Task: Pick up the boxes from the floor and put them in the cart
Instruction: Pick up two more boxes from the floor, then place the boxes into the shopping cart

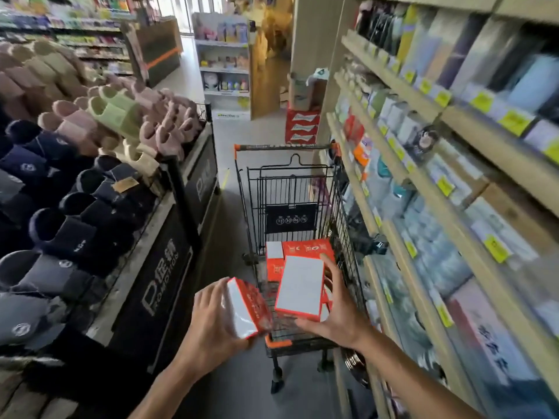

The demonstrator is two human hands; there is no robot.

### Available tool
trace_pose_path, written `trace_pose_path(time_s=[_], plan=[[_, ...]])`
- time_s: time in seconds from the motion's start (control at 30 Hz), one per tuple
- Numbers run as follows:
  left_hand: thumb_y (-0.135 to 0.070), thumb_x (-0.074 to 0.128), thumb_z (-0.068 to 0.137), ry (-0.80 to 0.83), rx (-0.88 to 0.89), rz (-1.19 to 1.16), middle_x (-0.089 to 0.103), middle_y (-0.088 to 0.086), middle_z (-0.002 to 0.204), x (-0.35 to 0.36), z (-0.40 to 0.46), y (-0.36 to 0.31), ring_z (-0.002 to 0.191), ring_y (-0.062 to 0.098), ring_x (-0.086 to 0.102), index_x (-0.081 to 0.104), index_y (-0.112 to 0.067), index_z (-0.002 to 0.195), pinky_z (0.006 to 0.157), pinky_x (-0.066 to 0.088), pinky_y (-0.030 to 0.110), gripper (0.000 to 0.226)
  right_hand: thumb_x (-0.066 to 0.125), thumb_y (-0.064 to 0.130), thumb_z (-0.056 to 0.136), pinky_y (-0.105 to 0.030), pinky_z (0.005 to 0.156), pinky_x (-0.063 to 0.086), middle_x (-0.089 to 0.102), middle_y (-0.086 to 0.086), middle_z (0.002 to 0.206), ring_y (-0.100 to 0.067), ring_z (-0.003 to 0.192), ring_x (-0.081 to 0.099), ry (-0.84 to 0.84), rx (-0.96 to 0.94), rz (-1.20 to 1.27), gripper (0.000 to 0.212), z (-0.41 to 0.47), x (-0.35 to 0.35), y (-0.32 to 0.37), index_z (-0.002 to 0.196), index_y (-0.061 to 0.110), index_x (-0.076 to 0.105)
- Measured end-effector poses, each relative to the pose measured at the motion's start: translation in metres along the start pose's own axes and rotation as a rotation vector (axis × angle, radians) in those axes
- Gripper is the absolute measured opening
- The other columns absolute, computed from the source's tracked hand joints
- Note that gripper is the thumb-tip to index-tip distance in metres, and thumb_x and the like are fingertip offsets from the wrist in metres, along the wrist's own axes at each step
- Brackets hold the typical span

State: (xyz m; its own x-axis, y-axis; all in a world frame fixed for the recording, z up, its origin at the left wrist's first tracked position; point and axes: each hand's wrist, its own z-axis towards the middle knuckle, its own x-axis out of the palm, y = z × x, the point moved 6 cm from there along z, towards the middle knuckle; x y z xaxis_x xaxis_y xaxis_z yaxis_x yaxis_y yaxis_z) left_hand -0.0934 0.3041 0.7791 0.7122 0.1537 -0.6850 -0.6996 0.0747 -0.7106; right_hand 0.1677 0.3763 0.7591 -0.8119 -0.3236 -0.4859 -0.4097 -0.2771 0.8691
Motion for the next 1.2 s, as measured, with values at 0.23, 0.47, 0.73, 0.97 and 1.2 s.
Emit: trace_pose_path(time_s=[0.23, 0.47, 0.73, 0.97, 1.2], plan=[[-0.073, 0.083, 0.048, 0.164, 0.109, -0.019, 0.032, -0.021, 0.133, 0.039, 0.081, 0.015, 0.125, 0.001, 0.026, 0.034, -0.023, 0.144, 0.109, 0.033, 0.03, 0.119, 0.098, 0.029, 0.063, -0.016, 0.109, 0.039, 0.038, 0.017, 0.149, 0.0, 0.135, 0.044, -0.153, 0.147, -0.063, 0.129, 0.023, -0.033, -0.029, 0.156, 0.025, 0.009], [-0.074, 0.083, 0.046, 0.391, 0.019, 0.077, 0.024, -0.015, 0.144, 0.107, 0.142, 0.045, 0.133, 0.006, 0.015, 0.015, -0.026, 0.151, 0.117, 0.03, 0.038, 0.135, 0.099, 0.038, 0.056, -0.016, 0.1, 0.046, 0.043, 0.011, 0.146, 0.005, 0.133, 0.046, -0.29, 0.294, 0.055, 0.13, 0.037, -0.064, -0.084, 0.154, 0.025, 0.015], [-0.088, 0.068, 0.046, 0.507, -0.042, 0.243, 0.036, -0.008, 0.139, 0.204, 0.2, 0.084, 0.129, 0.016, 0.029, 0.026, -0.016, 0.15, 0.114, 0.033, 0.041, 0.134, 0.096, 0.06, 0.052, -0.04, 0.11, 0.045, 0.032, 0.014, 0.154, -0.005, 0.14, 0.04, -0.238, 0.398, 0.096, 0.137, 0.096, -0.087, -0.171, 0.156, 0.035, 0.011], [-0.067, 0.085, 0.052, 0.692, -0.218, 0.298, 0.024, -0.004, 0.154, 0.285, 0.226, 0.133, 0.138, 0.028, 0.023, 0.009, -0.015, 0.157, 0.12, 0.02, 0.048, 0.14, 0.097, 0.059, 0.052, -0.053, 0.111, 0.044, 0.032, 0.009, 0.155, -0.016, 0.143, 0.04, -0.147, 0.484, 0.019, 0.136, 0.137, -0.077, -0.251, 0.156, 0.036, 0.013], [-0.046, 0.092, 0.059, 0.773, -0.39, 0.276, 0.003, -0.002, 0.164, 0.352, 0.236, 0.191, 0.143, 0.034, 0.028, -0.004, -0.018, 0.158, 0.113, 0.039, 0.05, 0.141, 0.099, 0.05, 0.053, -0.049, 0.114, 0.041, 0.023, 0.029, 0.149, -0.01, 0.143, 0.035, -0.209, 0.447, -0.068, 0.128, 0.156, -0.063, -0.304, 0.155, 0.037, 0.022]])
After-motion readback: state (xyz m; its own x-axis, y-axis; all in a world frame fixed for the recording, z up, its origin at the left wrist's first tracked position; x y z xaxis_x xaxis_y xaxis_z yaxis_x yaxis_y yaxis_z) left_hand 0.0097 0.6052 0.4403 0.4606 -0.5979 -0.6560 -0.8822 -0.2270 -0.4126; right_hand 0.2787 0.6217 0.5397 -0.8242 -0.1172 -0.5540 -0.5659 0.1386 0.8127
